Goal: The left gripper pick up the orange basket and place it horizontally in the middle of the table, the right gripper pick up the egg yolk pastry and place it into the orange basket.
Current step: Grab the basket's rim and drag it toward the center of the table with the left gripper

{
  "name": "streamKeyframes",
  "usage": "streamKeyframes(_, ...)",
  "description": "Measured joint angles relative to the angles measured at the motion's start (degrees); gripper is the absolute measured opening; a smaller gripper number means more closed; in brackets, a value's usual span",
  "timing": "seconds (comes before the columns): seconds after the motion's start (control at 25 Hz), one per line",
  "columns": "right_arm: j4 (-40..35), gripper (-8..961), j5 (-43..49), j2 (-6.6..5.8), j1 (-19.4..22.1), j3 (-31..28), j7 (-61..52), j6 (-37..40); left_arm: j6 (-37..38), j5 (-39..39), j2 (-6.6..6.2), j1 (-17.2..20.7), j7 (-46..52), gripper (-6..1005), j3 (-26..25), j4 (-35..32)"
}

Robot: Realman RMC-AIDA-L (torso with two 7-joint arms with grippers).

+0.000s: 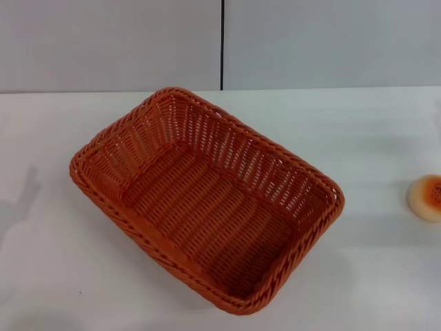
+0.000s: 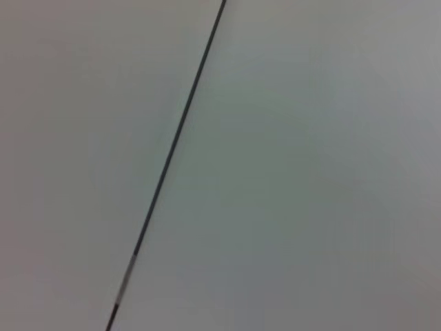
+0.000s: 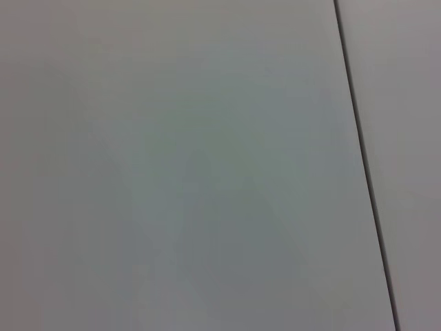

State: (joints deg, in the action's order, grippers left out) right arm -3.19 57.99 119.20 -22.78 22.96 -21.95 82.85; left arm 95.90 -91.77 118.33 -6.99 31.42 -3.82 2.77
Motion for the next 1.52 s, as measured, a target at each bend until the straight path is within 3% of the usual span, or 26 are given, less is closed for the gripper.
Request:
streamKeyframes(0.68, -0.22, 564, 2.89, -0.26, -0.5, 0.33, -0.53, 1.02, -0.19, -0.37, -0.32, -1.88, 9.82, 833, 7.06, -11.2)
streamKeyframes(0.76, -0.35, 563, 2.91, -0.28, -0.55, 0.33, -0.57, 1.17, -2.7, -0.41, -0.37, -4.0, 24.55, 833, 15.25, -22.85)
streamKeyframes(0.88, -0.3, 563, 2.92, -0.27, -0.57, 0.32, -0.57, 1.16, -2.7, -0.41, -0.37, -4.0, 24.55, 833, 15.25, -22.85)
streamKeyframes(0.92, -0.25, 563, 2.92, -0.23, -0.56, 0.32, -0.53, 1.09, -3.55, -0.44, -0.38, -4.48, 30.12, 833, 18.54, -27.97)
streamKeyframes(0.96, -0.25, 563, 2.92, -0.23, -0.56, 0.32, -0.53, 1.09, -3.55, -0.44, -0.38, -4.48, 30.12, 833, 18.54, -27.97)
streamKeyframes(1.0, -0.26, 563, 2.92, -0.23, -0.49, 0.26, -0.43, 1.09, -4.42, -0.47, -0.38, -4.86, 43.9, 833, 27.27, -43.68)
streamKeyframes(1.04, -0.39, 563, 2.79, -0.29, -0.27, -0.06, -0.38, 1.03, -4.87, -0.54, -0.38, -4.71, 48.91, 833, 30.27, -49.31)
streamKeyframes(1.08, -0.39, 563, 2.79, -0.29, -0.27, -0.06, -0.38, 1.03, -4.87, -0.54, -0.38, -4.71, 48.91, 833, 30.27, -49.31)
streamKeyframes(1.12, -0.87, 563, 2.64, -0.36, 0.09, -0.39, -0.59, 1.18, -5.54, -2.11, -0.38, -4.68, 56.14, 833, 33.8, -57.98)
streamKeyframes(1.24, -1.48, 563, 2.59, -0.36, 0.54, -0.46, -0.68, 1.99, -5.54, -2.11, -0.38, -4.68, 56.14, 833, 33.8, -57.98)
streamKeyframes(1.28, -1.71, 563, 2.57, -0.35, 0.74, -0.49, -0.69, 2.48, -5.69, -6.4, -0.39, -5.86, 61.74, 833, 35.3, -64.65)
streamKeyframes(1.4, -1.8, 563, 2.56, -0.25, 0.99, -0.54, -0.71, 3.82, -5.69, -6.4, -0.39, -5.86, 61.74, 832, 35.3, -64.65)
streamKeyframes(1.44, -1.8, 563, 2.56, -0.25, 0.99, -0.54, -0.71, 3.82, -5.75, -20.24, -0.14, -9.92, 75.01, 832, 40.4, -77.27)
streamKeyframes(1.48, -1.78, 563, 2.55, -0.25, 0.98, -0.54, -0.71, 3.88, -6.73, -23.68, -0.01, -10.52, 78.09, 832, 43.65, -80.06)
streamKeyframes(1.52, -1.77, 563, 2.54, -0.27, 0.99, -0.56, -0.72, 3.89, -6.73, -23.68, -0.01, -10.52, 78.09, 832, 43.65, -80.06)
